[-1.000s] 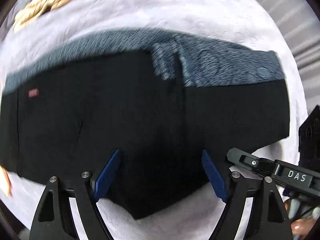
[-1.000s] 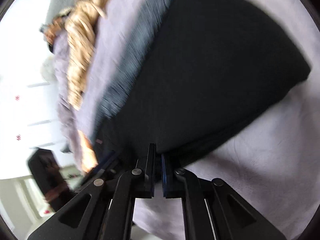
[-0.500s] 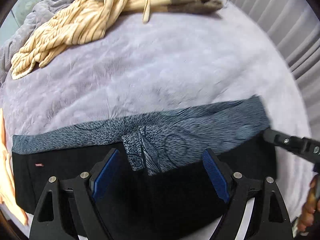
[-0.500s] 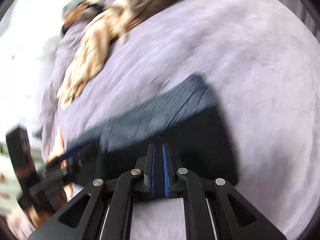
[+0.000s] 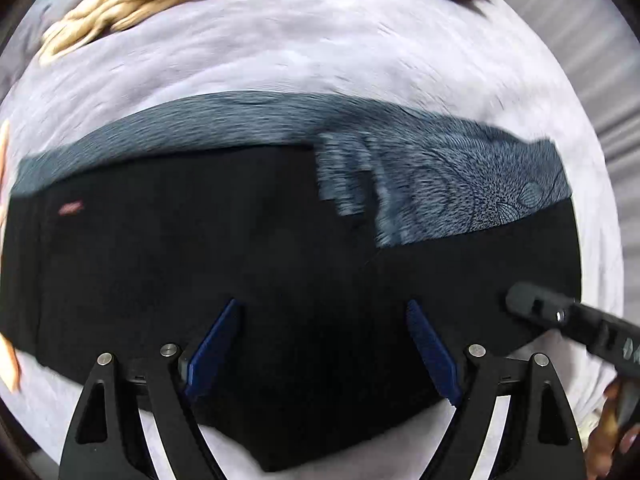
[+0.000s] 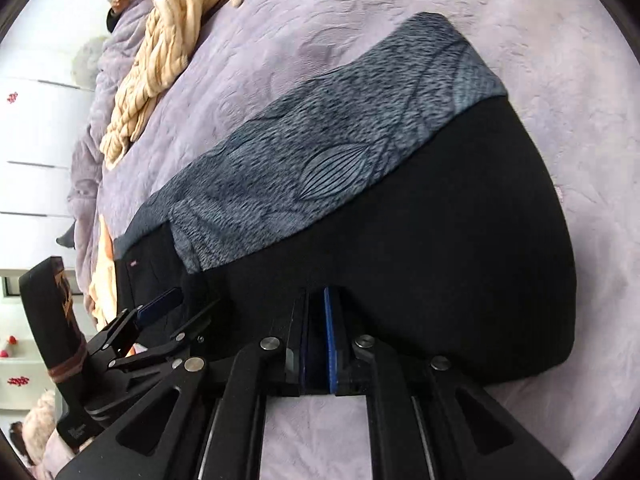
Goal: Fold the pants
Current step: 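Press the folded trousers flat with the right gripper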
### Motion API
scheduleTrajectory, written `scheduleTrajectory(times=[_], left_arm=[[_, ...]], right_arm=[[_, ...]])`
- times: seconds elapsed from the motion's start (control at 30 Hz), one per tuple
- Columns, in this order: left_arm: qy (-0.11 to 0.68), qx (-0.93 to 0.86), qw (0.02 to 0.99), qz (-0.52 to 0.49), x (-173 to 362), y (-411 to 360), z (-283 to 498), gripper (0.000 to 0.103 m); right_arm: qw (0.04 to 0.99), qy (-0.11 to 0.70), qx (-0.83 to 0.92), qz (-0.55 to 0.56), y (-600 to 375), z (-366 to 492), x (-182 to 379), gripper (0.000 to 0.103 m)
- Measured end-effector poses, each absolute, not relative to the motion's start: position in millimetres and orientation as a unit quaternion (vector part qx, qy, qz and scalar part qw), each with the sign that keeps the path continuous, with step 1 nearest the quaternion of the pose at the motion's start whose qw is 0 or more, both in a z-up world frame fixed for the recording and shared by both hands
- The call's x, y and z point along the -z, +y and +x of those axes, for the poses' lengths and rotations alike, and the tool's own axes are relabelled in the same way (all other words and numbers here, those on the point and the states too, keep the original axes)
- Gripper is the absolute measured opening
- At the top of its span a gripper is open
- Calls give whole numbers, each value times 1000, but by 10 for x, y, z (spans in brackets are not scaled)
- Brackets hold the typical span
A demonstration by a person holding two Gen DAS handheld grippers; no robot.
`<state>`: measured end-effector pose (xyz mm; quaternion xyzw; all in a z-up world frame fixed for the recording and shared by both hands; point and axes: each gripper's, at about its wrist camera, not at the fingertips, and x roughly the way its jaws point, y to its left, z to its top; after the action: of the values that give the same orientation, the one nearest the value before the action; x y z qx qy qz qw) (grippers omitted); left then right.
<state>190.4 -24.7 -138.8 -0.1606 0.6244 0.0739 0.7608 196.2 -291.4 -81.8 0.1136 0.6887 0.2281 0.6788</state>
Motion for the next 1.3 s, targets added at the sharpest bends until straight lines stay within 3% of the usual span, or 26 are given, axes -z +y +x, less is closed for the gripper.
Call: scheduleTrajectory(times=[0.07,0.27,0.37,0.43,0.47,0.5,0.57,0.6,0.67,0.77,0.93,1.03,1.07,1.1,1.17,1.27,1.3], left_arm=[[620,-91,766,-143,1292,-129,1756,86],[634,-122,755,-118,1255,185,1382,86],[641,-136,744,-130,1308,348,1219,86],[640,-140,742,-142,1328,420,1135,86],[640,-142,741,-145,1340,445,1111,86],[642,-143,739,-148,1353,471,1075,86],[644,-145,736,-153,1363,543,968,86],[642,-146,736,-155,1345,569,945,86],[636,-146,741,-159,1278,611,887,86],[635,-145,742,-160,1249,692,832,86],[643,-155,733,-161,1244,838,812,86],[639,-157,738,-149,1234,880,728,86],[639,-157,739,-147,1209,888,659,86],[639,-157,738,-149,1207,895,644,86],[639,-154,737,-155,1193,840,685,86],[641,-149,737,-153,1210,660,822,86],[641,-147,738,-152,1198,648,820,86]], right_arm=[[680,680,-256,93,-2658,1920,681,11],[681,670,-296,21,-2058,1586,621,40],[686,668,-285,-46,-1778,1435,658,44],[700,647,-284,-107,-1641,1322,549,55],[708,630,-284,-146,-1551,1248,498,66],[716,609,-278,-197,-1465,1176,468,70],[725,568,-257,-292,-1292,1083,520,68],[724,557,-251,-320,-1244,1074,592,50],[708,604,-261,-257,-1275,1186,679,9],[706,627,-263,-198,-1294,1258,625,0],[689,617,-290,-245,-1023,895,759,0],[717,616,-266,-187,-1136,1022,581,2],[733,602,-249,-198,-1151,1100,507,10],[747,583,-234,-218,-1160,1194,445,29],[766,554,-206,-253,-1139,1365,361,56],[756,565,-180,-278,-1039,1541,521,56],[749,571,-164,-293,-1002,1593,644,51]])
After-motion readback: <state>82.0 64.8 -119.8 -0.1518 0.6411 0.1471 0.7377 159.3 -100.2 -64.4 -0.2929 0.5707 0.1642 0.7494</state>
